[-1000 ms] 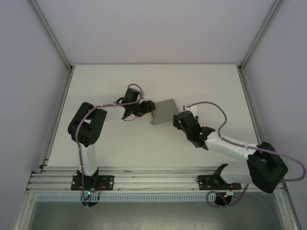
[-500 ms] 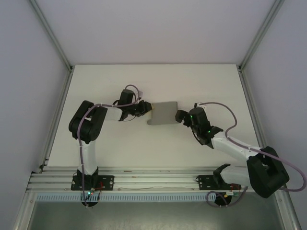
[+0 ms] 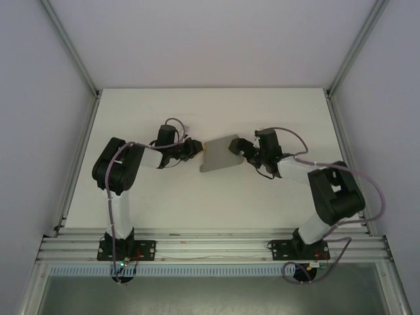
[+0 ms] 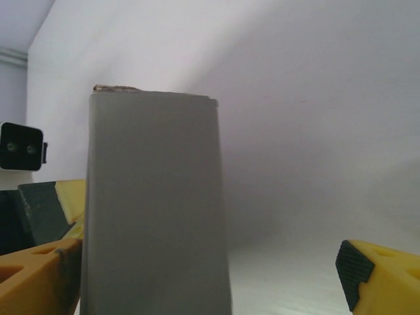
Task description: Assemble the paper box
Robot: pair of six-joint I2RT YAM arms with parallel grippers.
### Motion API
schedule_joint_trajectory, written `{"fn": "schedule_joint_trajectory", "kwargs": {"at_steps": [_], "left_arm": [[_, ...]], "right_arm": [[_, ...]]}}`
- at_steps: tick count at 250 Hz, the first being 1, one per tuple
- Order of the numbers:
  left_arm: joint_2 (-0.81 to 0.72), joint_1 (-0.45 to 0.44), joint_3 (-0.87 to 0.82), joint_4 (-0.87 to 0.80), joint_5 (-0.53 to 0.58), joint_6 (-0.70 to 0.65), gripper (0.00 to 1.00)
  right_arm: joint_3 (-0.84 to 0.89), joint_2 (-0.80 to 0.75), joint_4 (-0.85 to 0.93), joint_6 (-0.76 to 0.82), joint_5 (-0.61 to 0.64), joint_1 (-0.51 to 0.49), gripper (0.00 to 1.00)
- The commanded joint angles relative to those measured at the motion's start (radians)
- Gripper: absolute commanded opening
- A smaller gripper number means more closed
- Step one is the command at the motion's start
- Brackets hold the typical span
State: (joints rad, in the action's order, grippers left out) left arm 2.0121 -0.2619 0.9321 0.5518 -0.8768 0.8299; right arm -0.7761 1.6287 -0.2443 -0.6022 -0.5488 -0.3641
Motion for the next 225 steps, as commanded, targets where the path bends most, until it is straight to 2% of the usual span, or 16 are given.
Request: {"fn": "schedule_joint_trajectory", "kwargs": {"at_steps": [1,40,53,63,76,93,111,121,129,133,161,179,209,225], "left_arm": [[0.042,0.002,-0.018,-0.067,0.028,-0.027,0.17],[0.035,0.004,-0.002,-0.087,0.032,-0.045,0.18],[0.032,0.003,0.009,-0.087,0.029,-0.05,0.19],[0.026,0.003,0.014,-0.085,0.027,-0.055,0.22],[0.012,0.002,0.022,-0.073,0.022,-0.064,0.28],[-0.023,0.003,0.029,-0.057,0.022,-0.087,0.42],[-0.078,0.002,0.041,-0.067,0.033,-0.149,0.63],[-0.097,0.001,0.05,-0.087,0.035,-0.202,0.79],[-0.148,-0.001,0.05,-0.092,0.038,-0.252,0.98],[-0.165,-0.003,0.049,-0.093,0.045,-0.271,0.99],[-0.291,-0.03,0.032,-0.144,0.083,-0.514,1.0],[-0.38,-0.07,0.01,-0.209,0.105,-0.72,1.0],[-0.511,-0.217,-0.006,-0.447,0.239,-1.191,1.0],[-0.544,-0.287,0.007,-0.528,0.341,-1.313,1.0]], "right_arm": [[-0.057,0.068,-0.099,-0.031,-0.185,0.007,0.92],[-0.08,0.106,-0.178,-0.08,-0.261,0.007,0.75],[-0.078,0.101,-0.172,-0.078,-0.262,0.007,0.65],[-0.076,0.09,-0.163,-0.077,-0.26,0.008,0.59],[-0.069,0.075,-0.151,-0.078,-0.251,0.007,0.57],[-0.062,0.046,-0.116,-0.085,-0.223,0.008,0.56],[-0.06,0.011,-0.057,-0.101,-0.18,0.008,0.51],[-0.063,-0.009,-0.023,-0.114,-0.16,0.008,0.5],[-0.066,-0.024,0.007,-0.135,-0.145,0.009,0.5],[-0.07,-0.032,0.024,-0.148,-0.138,0.009,0.5],[-0.133,-0.066,0.232,-0.234,-0.104,0.02,0.49],[-0.174,-0.078,0.339,-0.301,-0.124,0.031,0.49],[-0.211,-0.086,0.416,-0.451,-0.243,0.062,0.51],[-0.239,-0.087,0.475,-0.498,-0.284,0.07,0.51]]}}
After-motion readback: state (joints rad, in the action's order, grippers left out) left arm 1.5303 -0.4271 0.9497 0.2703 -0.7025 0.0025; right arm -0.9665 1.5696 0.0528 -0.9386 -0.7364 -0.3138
